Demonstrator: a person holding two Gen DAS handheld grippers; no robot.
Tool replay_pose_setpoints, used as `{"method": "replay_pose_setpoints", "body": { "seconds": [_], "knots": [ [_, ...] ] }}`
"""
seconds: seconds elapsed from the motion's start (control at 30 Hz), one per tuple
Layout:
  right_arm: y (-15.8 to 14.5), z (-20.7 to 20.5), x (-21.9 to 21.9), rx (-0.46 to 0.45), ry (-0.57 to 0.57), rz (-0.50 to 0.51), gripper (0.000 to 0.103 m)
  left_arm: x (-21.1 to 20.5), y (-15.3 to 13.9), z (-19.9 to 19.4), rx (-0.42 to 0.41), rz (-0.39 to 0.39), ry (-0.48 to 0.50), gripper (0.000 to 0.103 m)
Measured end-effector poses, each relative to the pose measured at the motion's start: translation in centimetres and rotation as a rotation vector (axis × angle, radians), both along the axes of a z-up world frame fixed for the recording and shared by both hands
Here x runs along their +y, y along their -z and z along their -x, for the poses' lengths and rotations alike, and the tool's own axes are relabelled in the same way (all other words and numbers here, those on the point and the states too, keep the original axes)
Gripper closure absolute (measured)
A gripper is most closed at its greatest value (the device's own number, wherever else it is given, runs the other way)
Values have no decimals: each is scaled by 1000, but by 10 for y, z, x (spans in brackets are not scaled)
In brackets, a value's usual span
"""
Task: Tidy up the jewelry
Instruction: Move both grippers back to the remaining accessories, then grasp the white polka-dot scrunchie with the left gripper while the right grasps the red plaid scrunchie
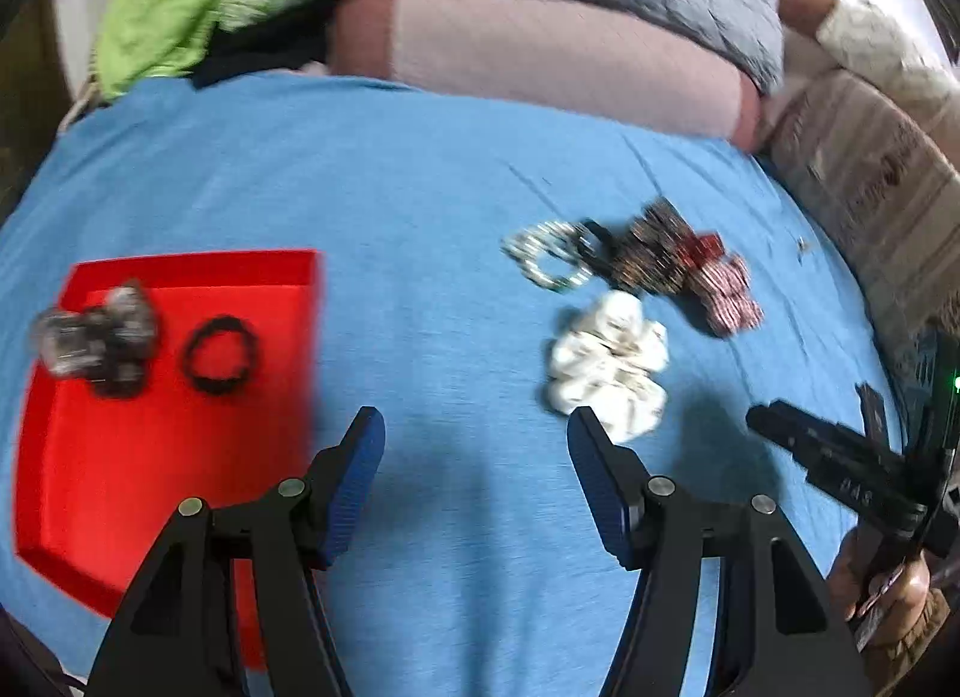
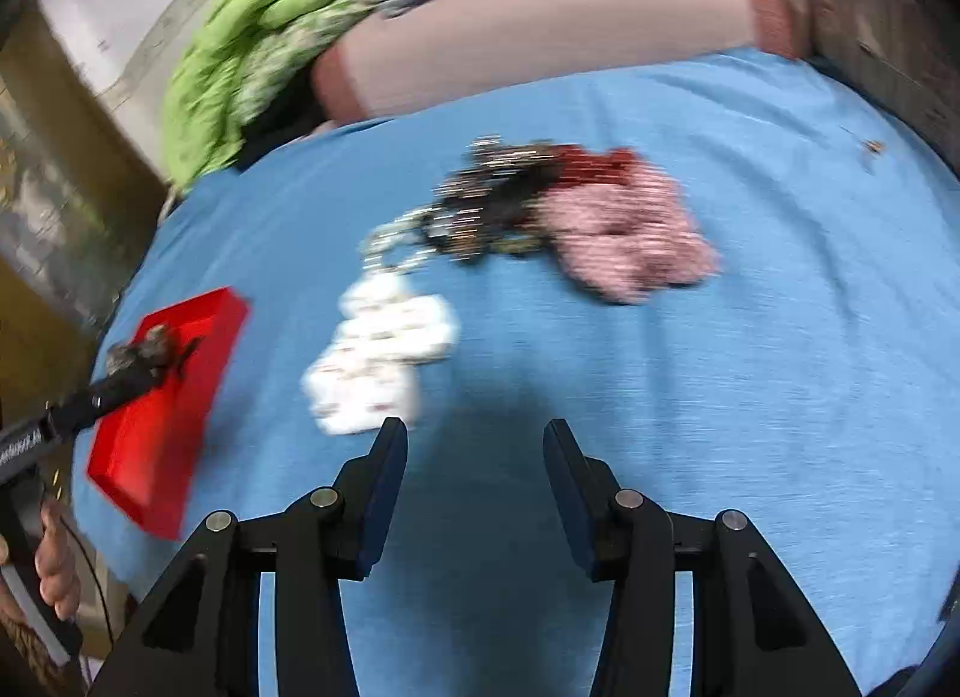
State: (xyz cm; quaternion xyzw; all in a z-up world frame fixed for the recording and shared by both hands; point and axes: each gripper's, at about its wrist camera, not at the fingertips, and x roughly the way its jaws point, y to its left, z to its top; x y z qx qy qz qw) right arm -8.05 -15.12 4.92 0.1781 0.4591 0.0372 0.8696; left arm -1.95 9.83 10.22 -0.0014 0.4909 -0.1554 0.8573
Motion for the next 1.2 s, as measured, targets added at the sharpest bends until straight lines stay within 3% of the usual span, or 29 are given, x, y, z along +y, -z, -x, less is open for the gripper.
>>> {"method": "replay_pose_setpoints", "body": {
  "seconds": [0.37,0.5,0.77,0.8,0.87,0.93,1.03,1.2],
  "knots": [
    [6,-37,-66,-30,143,-25,51,-60,41,-40,64,-9,45,41],
    [2,-60,-76,-54,168,-14,32,-74,53,-56,73,-31,53,41],
    [28,-94,-76,7,144,-1,33,-92,71,-63,87,-50,73,41],
    [31,-94,-75,9,142,-9,40,-95,71,-62,81,-56,80,43],
    [35,-95,-73,20,131,-26,57,-99,71,-59,86,-55,100,88],
    [36,-95,-68,24,113,-43,80,-100,69,-56,98,-51,106,90],
    [35,-90,-65,17,103,-56,87,-100,58,-45,90,-18,113,92],
    [26,-72,-64,4,106,-83,88,-96,36,-25,67,32,105,92]
  ]
}}
